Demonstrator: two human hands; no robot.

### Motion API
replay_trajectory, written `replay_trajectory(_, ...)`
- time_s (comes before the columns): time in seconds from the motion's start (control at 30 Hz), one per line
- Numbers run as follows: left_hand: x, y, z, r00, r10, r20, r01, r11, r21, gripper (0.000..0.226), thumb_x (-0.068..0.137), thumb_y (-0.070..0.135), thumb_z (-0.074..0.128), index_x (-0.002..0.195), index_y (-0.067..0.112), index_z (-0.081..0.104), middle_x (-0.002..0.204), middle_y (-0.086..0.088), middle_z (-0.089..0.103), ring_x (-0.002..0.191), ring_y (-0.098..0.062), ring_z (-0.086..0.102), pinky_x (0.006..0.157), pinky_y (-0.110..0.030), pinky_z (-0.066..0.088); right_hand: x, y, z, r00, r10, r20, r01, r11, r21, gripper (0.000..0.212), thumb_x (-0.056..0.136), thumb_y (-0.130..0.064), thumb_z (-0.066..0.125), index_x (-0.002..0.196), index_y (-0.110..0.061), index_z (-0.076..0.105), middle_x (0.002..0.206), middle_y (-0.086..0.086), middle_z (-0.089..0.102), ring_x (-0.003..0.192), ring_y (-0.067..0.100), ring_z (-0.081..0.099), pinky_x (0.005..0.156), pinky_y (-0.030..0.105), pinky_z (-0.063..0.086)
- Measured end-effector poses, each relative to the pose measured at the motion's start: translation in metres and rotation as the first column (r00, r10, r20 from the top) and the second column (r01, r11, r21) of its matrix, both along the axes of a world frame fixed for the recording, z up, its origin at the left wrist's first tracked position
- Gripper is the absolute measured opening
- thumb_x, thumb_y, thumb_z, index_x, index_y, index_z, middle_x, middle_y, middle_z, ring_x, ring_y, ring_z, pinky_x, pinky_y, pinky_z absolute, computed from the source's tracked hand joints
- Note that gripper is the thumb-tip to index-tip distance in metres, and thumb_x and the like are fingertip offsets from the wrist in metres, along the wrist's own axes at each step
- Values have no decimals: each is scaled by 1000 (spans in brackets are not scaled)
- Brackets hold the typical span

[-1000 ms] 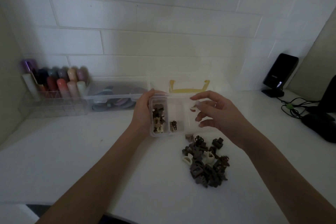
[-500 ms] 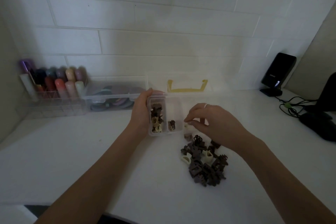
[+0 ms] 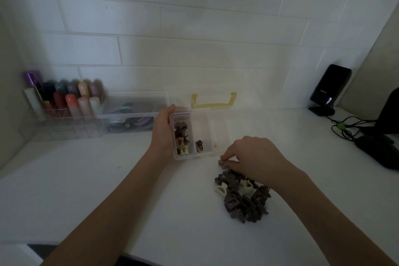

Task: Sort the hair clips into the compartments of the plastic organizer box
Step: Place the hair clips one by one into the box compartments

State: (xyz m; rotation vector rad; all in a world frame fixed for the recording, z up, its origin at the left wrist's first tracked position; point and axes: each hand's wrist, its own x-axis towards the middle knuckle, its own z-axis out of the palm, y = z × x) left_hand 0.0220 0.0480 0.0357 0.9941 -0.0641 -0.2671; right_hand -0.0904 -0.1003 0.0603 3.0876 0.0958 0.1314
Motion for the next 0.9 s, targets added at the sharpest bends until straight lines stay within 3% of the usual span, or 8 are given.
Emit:
replay_trajectory(0.17,0,-1,0,1000,10,9,-11,1000,29,34,90,33,43,69,15,61,60,1,66,56,-16,62,59,-23,47,1,5,-2,999,42,11,-42,999,11,21,90,-39,53,100,-28,68,91,-9,66,87,14,61,66,25,40)
replay_trajectory(0.3,-1,-1,0,999,14,30,-15,999,41,33,91,33,42,71,15,61,61,0,66,56,-15,62,59,-23,47,-4,3,12,991,129,23,-130,947,293,14,85,-37,64,81,-25,71,46,-11,45,46,5,42,49,20,31)
replay_trajectory(0.37,-3,-1,0,999,12,44,-15,999,53,33,91,34,42,73,15,61,64,-1,65,58,-16,62,60,-24,47,-6,2,17,984,152,94,-179,859,479,10,83,-30,68,77,-22,72,38,-11,43,38,8,36,47,20,29)
replay_trajectory(0.43,-5,-2,0,998,16,66,-19,998,53,32,91,33,41,73,15,60,65,-2,64,59,-17,61,58,-23,47,-6,4,17,967,141,214,-240,788,567,8,82,-28,70,76,-22,71,36,-10,37,37,9,32,49,22,30)
replay_trajectory(0.57,-10,-7,-2,995,-33,91,26,997,77,35,91,34,39,74,14,62,61,-2,64,56,-17,60,52,-21,47,-3,17,6,894,80,440,-311,817,484,10,81,-32,69,75,-24,68,39,-8,34,40,11,36,46,22,30)
replay_trajectory(0.67,-12,-10,-3,996,-61,70,55,995,87,35,90,36,41,74,13,63,63,-5,62,55,-18,58,52,-21,46,1,27,-6,830,65,554,-322,867,380,19,83,-39,62,72,-24,63,39,-11,24,36,6,29,43,17,21)
replay_trajectory(0.73,-12,-11,-3,995,-54,90,48,996,71,33,88,33,43,72,13,64,67,-6,62,60,-20,56,55,-24,45,5,34,-13,805,66,589,-300,902,310,22,84,-39,59,68,-22,60,40,-12,22,36,4,25,38,18,24)
replay_trajectory(0.9,-11,-13,-4,995,-31,93,26,998,52,34,88,29,44,67,13,66,67,-6,64,63,-20,59,60,-26,47,15,40,-28,795,41,605,-163,975,149,16,76,-31,64,63,-21,65,38,-6,48,29,16,43,31,18,33)
